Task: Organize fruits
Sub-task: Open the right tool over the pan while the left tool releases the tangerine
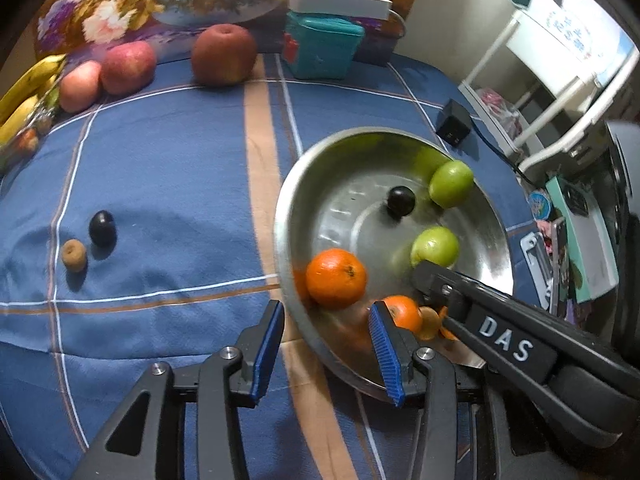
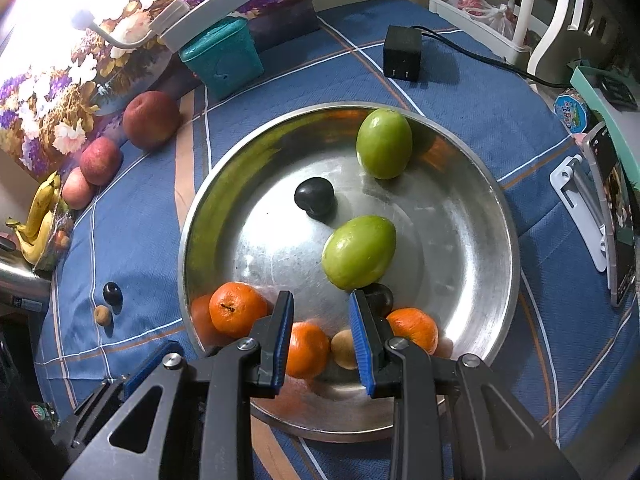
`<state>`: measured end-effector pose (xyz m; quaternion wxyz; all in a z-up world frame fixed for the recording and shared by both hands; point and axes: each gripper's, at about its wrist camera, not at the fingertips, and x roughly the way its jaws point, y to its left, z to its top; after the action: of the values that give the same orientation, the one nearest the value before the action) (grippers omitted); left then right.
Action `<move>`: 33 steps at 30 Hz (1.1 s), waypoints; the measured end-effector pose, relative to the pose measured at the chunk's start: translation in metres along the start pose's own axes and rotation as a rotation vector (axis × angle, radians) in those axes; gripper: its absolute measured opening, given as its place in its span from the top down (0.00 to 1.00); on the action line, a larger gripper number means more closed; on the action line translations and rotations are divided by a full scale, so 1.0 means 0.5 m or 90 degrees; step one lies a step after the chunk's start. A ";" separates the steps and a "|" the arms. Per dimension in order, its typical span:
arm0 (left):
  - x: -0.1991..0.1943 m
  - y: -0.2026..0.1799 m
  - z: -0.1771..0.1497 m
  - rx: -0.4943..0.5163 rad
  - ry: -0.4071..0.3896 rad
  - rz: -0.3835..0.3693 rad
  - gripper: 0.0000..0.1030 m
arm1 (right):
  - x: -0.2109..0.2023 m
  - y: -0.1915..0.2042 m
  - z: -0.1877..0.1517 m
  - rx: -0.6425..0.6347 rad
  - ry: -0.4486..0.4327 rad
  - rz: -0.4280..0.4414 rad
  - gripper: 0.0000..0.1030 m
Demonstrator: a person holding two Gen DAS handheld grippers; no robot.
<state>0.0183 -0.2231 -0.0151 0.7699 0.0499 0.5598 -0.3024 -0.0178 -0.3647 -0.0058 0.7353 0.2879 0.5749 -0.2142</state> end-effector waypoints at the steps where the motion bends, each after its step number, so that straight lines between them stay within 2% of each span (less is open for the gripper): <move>1: -0.002 0.009 0.001 -0.010 0.000 0.003 0.53 | 0.000 0.001 0.000 0.000 0.000 0.000 0.71; 16: -0.023 0.127 0.004 -0.125 -0.007 0.102 0.52 | 0.001 0.041 -0.009 -0.047 0.001 -0.014 0.72; 18: -0.025 0.136 0.003 -0.134 -0.008 0.114 0.48 | 0.002 0.046 -0.010 -0.053 0.003 -0.018 0.71; 19: -0.025 0.138 0.003 -0.137 -0.008 0.118 0.45 | 0.003 0.049 -0.011 -0.056 0.003 -0.022 0.68; 21: -0.026 0.142 0.002 -0.141 -0.007 0.122 0.41 | 0.005 0.053 -0.012 -0.061 0.002 -0.030 0.55; 22: -0.025 0.143 0.002 -0.141 -0.005 0.123 0.36 | 0.005 0.054 -0.012 -0.064 0.002 -0.034 0.48; 23: -0.024 0.143 0.002 -0.141 -0.003 0.127 0.30 | 0.006 0.055 -0.013 -0.065 0.001 -0.036 0.44; 27: -0.017 0.143 0.003 -0.140 0.003 0.148 0.23 | 0.009 0.056 -0.013 -0.070 0.005 -0.042 0.40; 30: -0.014 0.146 0.005 -0.141 0.004 0.165 0.10 | 0.010 0.057 -0.013 -0.074 0.003 -0.046 0.31; 33: -0.016 0.153 0.002 -0.142 0.004 0.181 0.03 | 0.010 0.059 -0.014 -0.077 0.001 -0.043 0.30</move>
<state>0.0574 -0.1582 -0.0277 0.8039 0.0436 0.5796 -0.1262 -0.0026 -0.3383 -0.0065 0.7434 0.2234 0.5968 -0.2032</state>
